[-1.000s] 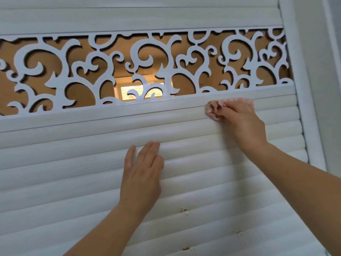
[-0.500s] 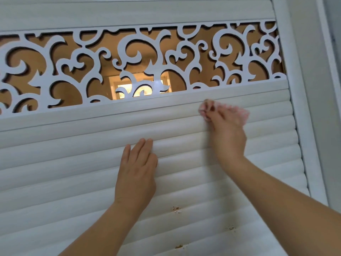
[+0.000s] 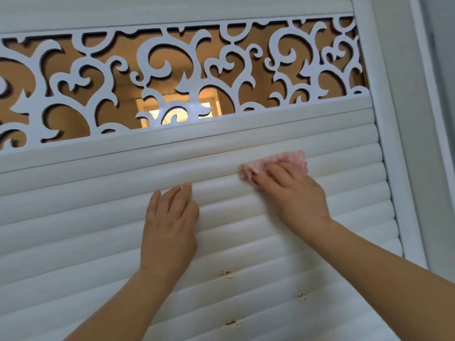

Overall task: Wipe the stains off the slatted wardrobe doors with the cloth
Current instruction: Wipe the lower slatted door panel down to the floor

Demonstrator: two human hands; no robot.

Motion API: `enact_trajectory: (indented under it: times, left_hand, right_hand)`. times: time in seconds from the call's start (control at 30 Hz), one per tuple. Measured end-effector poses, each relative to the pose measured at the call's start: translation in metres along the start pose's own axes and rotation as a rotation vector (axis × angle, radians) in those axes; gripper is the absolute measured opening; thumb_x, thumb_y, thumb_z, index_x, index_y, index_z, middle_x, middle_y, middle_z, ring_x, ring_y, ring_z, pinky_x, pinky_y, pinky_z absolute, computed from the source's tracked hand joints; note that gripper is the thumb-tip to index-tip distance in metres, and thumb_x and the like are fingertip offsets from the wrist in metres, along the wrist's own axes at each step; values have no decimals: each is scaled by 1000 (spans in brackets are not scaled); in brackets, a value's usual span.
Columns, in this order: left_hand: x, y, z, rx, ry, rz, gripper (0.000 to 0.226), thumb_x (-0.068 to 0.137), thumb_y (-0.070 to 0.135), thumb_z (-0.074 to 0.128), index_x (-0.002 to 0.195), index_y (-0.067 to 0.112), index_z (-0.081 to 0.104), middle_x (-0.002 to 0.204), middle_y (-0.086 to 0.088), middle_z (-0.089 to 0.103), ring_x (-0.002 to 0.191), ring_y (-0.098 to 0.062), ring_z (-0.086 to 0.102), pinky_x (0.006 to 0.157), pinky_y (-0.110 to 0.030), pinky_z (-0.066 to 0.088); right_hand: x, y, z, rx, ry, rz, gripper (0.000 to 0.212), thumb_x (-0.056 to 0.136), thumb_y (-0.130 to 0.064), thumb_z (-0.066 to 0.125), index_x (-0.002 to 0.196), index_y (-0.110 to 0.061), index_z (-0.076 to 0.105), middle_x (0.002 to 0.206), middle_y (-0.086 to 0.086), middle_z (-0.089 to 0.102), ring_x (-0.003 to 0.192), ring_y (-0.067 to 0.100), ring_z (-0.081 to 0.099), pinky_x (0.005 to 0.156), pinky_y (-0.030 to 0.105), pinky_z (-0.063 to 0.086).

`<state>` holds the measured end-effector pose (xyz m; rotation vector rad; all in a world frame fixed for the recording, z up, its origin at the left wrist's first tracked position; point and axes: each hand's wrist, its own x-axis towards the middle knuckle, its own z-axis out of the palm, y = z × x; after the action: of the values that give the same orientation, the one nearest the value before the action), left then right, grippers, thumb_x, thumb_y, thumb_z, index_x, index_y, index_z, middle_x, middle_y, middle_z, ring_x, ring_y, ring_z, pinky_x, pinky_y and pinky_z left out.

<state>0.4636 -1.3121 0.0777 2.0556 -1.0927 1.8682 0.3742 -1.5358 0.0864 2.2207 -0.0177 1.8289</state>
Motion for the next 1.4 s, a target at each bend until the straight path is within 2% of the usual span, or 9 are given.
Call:
enact_trajectory:
  times: [0.1, 0.27, 0.4, 0.53, 0.83, 1.03, 1.17, 1.3, 1.4]
  left_hand:
    - [0, 0, -1, -5, 3, -5, 27, 77, 1, 32, 74, 7, 59, 115, -18, 63, 111, -30, 44, 100, -53, 34]
    - [4, 5, -3, -15, 26, -31, 27, 78, 2, 32, 73, 7, 58, 109, -16, 64, 104, -33, 51, 90, -56, 44]
    - [6, 5, -2, -14, 42, -32, 26, 74, 0, 33, 72, 7, 58, 105, -16, 65, 102, -32, 51, 86, -56, 47]
    - [6, 0, -3, -1, 54, 22, 26, 75, 0, 34, 71, 7, 59, 105, -16, 66, 99, -30, 46, 82, -54, 49]
    - [4, -6, -7, -17, 54, 12, 26, 73, 5, 35, 63, 13, 57, 109, -8, 67, 105, -25, 56, 102, -46, 28]
    - [5, -9, -13, -30, 31, 18, 25, 75, 8, 35, 63, 15, 57, 109, -7, 68, 100, -24, 61, 105, -43, 24]
    - [3, -8, -15, 7, 15, 23, 24, 77, 8, 39, 67, 14, 60, 112, -7, 68, 100, -24, 64, 106, -43, 22]
    - [0, -9, -12, 6, 15, 9, 19, 68, -2, 47, 62, 15, 53, 116, -8, 66, 108, -20, 51, 108, -42, 17]
    - [-1, -7, -11, -6, 16, -15, 22, 74, 2, 40, 62, 14, 54, 116, -8, 66, 110, -23, 56, 108, -42, 17]
  right_hand:
    - [-9, 24, 0, -5, -15, 203, 44, 76, -11, 38, 108, -13, 68, 103, 12, 64, 99, 30, 50, 53, 39, 53]
    - [-6, 20, 0, 84, -10, 684, 39, 86, -3, 50, 121, -13, 61, 125, 14, 55, 122, 37, 40, 80, 49, 44]
    - [6, -36, 9, 57, 53, 383, 38, 76, -19, 42, 104, -18, 68, 101, 9, 64, 96, 36, 58, 74, 47, 51]
    - [9, -45, 10, 5, 10, 138, 42, 72, -24, 40, 102, -26, 70, 104, 0, 65, 94, 32, 60, 65, 41, 49]
    - [-5, -18, 13, 144, 126, 699, 44, 82, -3, 52, 121, -19, 63, 121, 12, 58, 114, 40, 46, 78, 50, 45]
    - [-9, -102, 27, 56, 138, 310, 41, 75, -21, 48, 110, -29, 68, 110, 0, 65, 101, 26, 47, 67, 35, 45]
    - [-30, -111, 34, 80, 107, 99, 36, 76, -21, 52, 106, -32, 69, 110, -5, 65, 106, 22, 50, 77, 36, 37]
    - [-35, -67, 28, 93, 80, 210, 42, 75, -21, 45, 108, -26, 70, 110, 1, 67, 107, 25, 47, 73, 35, 46]
    - [-48, -20, 25, 85, 78, 374, 45, 76, -19, 42, 111, -15, 68, 114, 12, 64, 110, 33, 50, 75, 46, 52]
